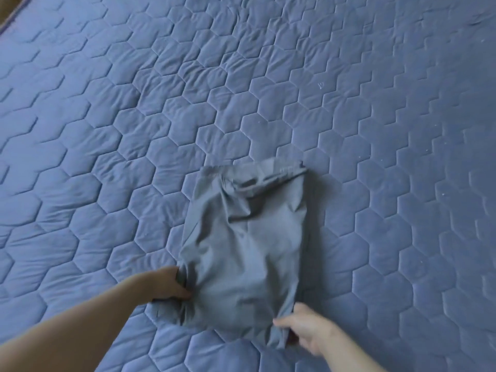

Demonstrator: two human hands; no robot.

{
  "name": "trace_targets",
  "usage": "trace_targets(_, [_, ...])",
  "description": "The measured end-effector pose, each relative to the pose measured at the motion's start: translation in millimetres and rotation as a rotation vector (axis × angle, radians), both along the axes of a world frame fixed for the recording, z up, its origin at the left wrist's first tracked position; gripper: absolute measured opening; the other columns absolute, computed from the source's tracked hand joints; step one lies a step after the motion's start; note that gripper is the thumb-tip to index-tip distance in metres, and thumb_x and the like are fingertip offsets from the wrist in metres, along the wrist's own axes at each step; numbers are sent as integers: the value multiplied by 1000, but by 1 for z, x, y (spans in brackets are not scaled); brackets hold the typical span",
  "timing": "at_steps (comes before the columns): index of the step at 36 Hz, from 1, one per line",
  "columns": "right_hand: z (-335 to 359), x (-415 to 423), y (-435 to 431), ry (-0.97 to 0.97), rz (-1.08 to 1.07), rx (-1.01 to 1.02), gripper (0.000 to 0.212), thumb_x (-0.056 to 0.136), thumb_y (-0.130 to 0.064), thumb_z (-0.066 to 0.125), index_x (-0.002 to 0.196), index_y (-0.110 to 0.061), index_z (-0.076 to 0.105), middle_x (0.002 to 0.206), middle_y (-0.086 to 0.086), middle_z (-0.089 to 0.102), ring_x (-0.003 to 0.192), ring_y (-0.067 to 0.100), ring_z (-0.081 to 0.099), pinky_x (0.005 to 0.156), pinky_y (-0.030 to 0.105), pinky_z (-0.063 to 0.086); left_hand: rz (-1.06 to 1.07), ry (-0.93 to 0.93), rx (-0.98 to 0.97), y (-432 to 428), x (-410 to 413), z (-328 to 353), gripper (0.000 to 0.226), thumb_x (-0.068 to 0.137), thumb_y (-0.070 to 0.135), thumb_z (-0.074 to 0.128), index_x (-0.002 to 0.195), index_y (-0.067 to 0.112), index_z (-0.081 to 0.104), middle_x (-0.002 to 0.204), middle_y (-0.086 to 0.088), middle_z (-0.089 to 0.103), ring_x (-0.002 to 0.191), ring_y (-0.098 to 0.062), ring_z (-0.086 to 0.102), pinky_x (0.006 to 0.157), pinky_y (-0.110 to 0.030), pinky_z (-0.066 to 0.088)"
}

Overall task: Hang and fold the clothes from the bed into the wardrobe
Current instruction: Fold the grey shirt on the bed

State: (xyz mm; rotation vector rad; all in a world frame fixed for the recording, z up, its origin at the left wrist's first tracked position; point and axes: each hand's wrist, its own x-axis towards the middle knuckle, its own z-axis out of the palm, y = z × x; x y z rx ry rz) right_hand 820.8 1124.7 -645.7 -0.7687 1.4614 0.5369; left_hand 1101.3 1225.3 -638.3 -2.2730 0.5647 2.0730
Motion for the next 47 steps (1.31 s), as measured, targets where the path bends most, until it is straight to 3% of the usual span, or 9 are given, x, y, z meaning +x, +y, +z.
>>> trace_targets(13, [-7, 44, -70, -136, -513, -399, 45, 78, -16, 71, 119, -13, 51, 123, 11, 60, 100, 26, 62, 84, 38, 51, 585, -265, -354, -75, 14, -4, 43, 73, 22, 79, 106, 11, 54, 94, -5, 62, 73, -13, 60, 55, -23, 48])
trace_targets(16, [-8, 64, -96, -171, -559, -573, 38, 79, -9, 71, 114, -10, 56, 115, 12, 65, 85, 19, 63, 66, 28, 51, 731, -295, -461, -105, 19, -12, 60, 71, 17, 81, 122, 14, 48, 110, -9, 60, 90, -23, 61, 76, -31, 52])
trace_targets(20, [-10, 85, -125, -154, -545, -716, 60, 76, 3, 69, 131, -7, 46, 115, 5, 57, 100, 23, 58, 87, 32, 48, 584, -454, -563, -131, 26, -18, 83, 70, 13, 79, 139, 27, 34, 111, -3, 48, 95, -21, 53, 74, -26, 45])
trace_targets(24, [-12, 93, -144, -167, -417, -825, 17, 79, -1, 67, 80, -14, 56, 88, 8, 62, 79, 19, 55, 71, 28, 44, 330, -574, -592, -147, 34, -20, 65, 74, 5, 69, 131, 26, 47, 105, -5, 58, 103, -28, 56, 72, -25, 40])
trace_targets(31, [-4, 86, -170, -235, -555, -955, 38, 91, -20, 59, 59, -17, 39, 55, -7, 36, 45, 0, 30, 42, 14, 28, 694, -280, -685, -164, 63, -5, 32, 81, 4, 69, 109, 15, 62, 73, 3, 55, 56, -5, 55, 50, -12, 48])
trace_targets(34, [0, 88, -175, -193, -478, -897, 13, 94, -25, 54, 84, -17, 57, 81, 2, 56, 74, 9, 51, 61, 11, 39, 534, -431, -650, -165, 63, -7, 44, 87, 13, 63, 129, 16, 51, 93, -2, 58, 73, -15, 56, 60, -18, 48])
trace_targets(37, [0, 86, -169, 91, -149, -924, 53, 90, -27, 57, 139, -17, 39, 136, 13, 47, 124, 30, 45, 100, 36, 37, 175, -699, -525, -157, 52, -12, 70, 87, 28, 62, 146, 25, 23, 146, -9, 30, 127, -32, 38, 101, -40, 35])
trace_targets(43, [1, 91, -135, 14, 468, -1207, 8, 77, -8, 58, 82, -12, 63, 92, 9, 64, 91, 33, 52, 75, 34, 36, -426, -684, -885, -149, 0, -4, 17, 81, 17, 62, 97, 13, 63, 103, -11, 57, 100, -31, 54, 82, -37, 44])
trace_targets(47, [-2, 98, -136, -37, 587, -1171, 24, 81, -11, 55, 99, -19, 68, 112, 2, 64, 107, 29, 47, 87, 29, 35, -558, -462, -795, -172, -15, -6, 17, 87, 20, 53, 102, 21, 62, 107, 0, 59, 106, -23, 54, 78, -29, 43])
